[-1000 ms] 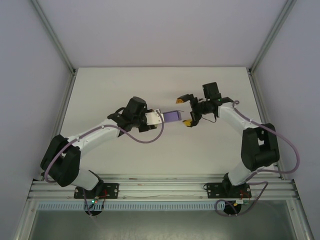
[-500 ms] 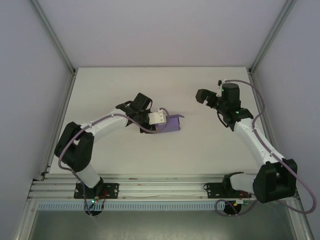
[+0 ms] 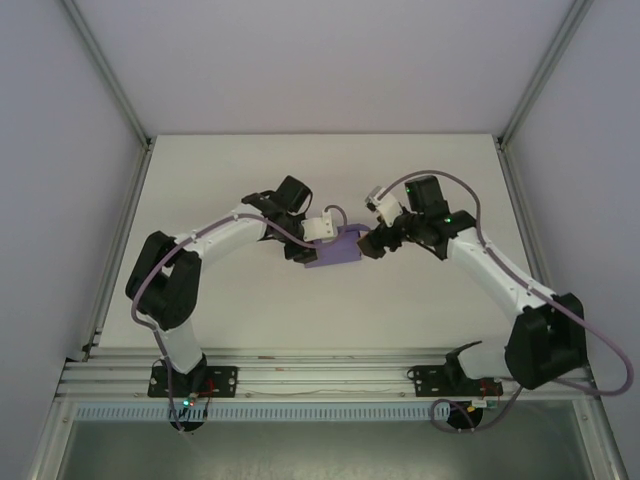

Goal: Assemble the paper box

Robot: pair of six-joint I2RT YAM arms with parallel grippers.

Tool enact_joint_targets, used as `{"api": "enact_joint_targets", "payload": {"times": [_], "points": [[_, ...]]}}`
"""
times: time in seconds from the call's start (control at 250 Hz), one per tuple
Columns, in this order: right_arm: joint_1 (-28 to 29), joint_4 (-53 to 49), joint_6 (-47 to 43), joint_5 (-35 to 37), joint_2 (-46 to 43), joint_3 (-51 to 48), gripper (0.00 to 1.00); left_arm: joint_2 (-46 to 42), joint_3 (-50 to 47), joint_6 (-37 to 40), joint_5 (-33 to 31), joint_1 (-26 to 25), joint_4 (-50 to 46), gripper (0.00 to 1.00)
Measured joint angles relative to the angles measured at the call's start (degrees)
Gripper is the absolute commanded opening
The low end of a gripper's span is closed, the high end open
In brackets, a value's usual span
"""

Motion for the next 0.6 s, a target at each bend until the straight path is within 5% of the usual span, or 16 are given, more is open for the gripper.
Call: {"api": "enact_joint_targets", "payload": {"times": [0.176, 0.476, 0.6], "points": [[0.83, -0.76, -1.68, 2.62, 4.48, 1.86, 0.63, 1.55, 2.45, 0.11, -0.04, 0.00, -2.51, 0.42], [1.44, -2.05, -1.42, 3.28, 10.71, 7.45, 0.00, 1.92, 3.15, 0.04, -0.24, 0.00, -3.45, 0.42], [1.60, -3.39, 0.15, 3.48, 10.86, 8.11, 0.00, 2.60, 4.17, -0.09, -0.48, -0.04, -4.17, 0.42]]}}
